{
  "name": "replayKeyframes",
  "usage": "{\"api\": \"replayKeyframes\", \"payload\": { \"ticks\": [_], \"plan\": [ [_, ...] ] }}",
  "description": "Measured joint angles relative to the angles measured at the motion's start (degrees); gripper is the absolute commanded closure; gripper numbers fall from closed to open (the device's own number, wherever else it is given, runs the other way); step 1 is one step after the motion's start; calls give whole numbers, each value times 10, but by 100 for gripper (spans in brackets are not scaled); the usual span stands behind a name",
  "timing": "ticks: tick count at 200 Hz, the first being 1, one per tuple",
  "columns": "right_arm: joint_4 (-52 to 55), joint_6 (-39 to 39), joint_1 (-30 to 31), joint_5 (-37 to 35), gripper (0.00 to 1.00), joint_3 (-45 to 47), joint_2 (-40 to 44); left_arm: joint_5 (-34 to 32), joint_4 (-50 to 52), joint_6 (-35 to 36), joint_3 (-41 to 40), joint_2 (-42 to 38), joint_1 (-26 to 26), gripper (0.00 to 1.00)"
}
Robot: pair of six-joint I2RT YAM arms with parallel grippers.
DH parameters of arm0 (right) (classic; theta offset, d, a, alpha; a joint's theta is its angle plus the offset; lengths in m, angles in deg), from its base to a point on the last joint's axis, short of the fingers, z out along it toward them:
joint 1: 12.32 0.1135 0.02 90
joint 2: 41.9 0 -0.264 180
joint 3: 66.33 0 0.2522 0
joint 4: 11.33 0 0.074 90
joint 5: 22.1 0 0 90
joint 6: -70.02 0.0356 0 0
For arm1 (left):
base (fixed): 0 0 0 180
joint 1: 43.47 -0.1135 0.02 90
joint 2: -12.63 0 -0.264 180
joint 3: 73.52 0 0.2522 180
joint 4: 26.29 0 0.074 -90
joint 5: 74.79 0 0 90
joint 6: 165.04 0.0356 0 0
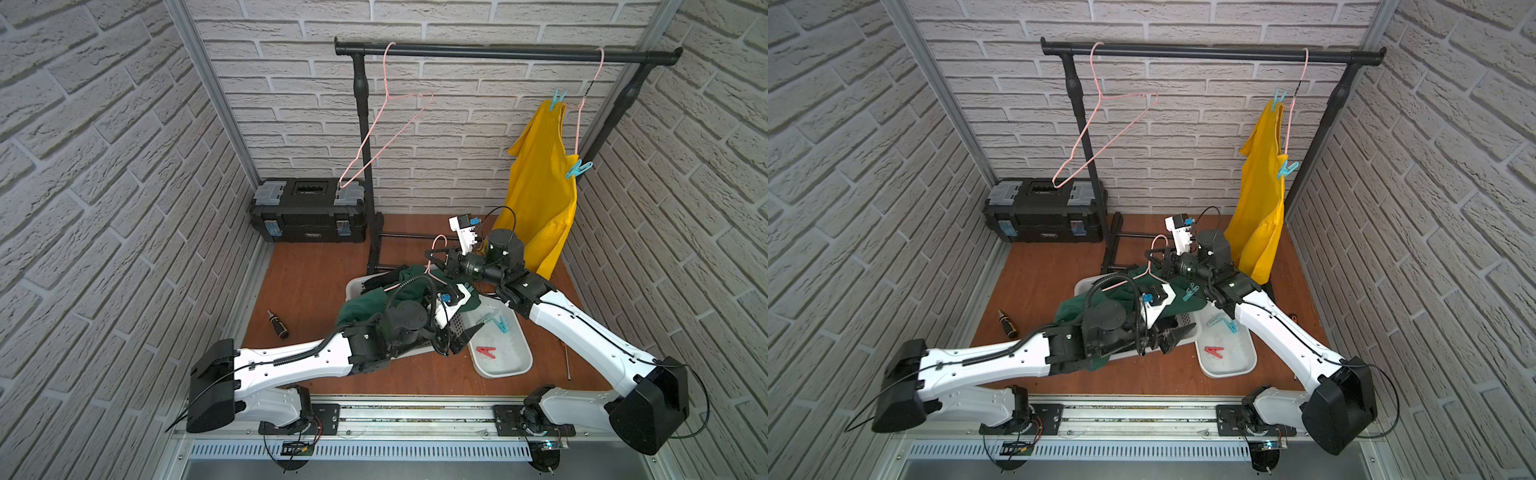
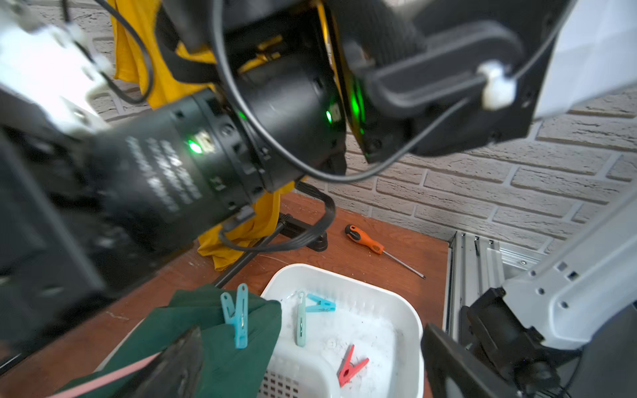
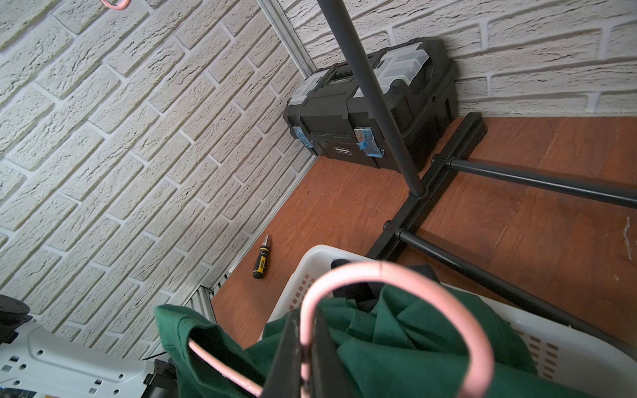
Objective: Remove the clothespins securing t-shirts to the hanger
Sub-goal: Adjust the hanger.
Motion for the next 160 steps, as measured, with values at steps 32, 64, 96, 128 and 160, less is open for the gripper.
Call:
{"api": "replayKeyframes", "payload": {
  "ticks": [32,64,96,128,160],
  "plan": [
    [-1,0,0,0,97,0,0,12,119,-15,25,-65,-49,2],
    [-4,0,0,0,98,0,0,28,208,-30,28,-113,-99,2],
    [-7,0,0,0,97,0,0,55,285,-40,66,-122,-155,4],
    [-7,0,0,0,97,0,0,104,332,-57,100,-125,-240,5],
    [-9,0,0,0,97,5,0,182,386,-66,132,-120,-328,7]
  ]
}}
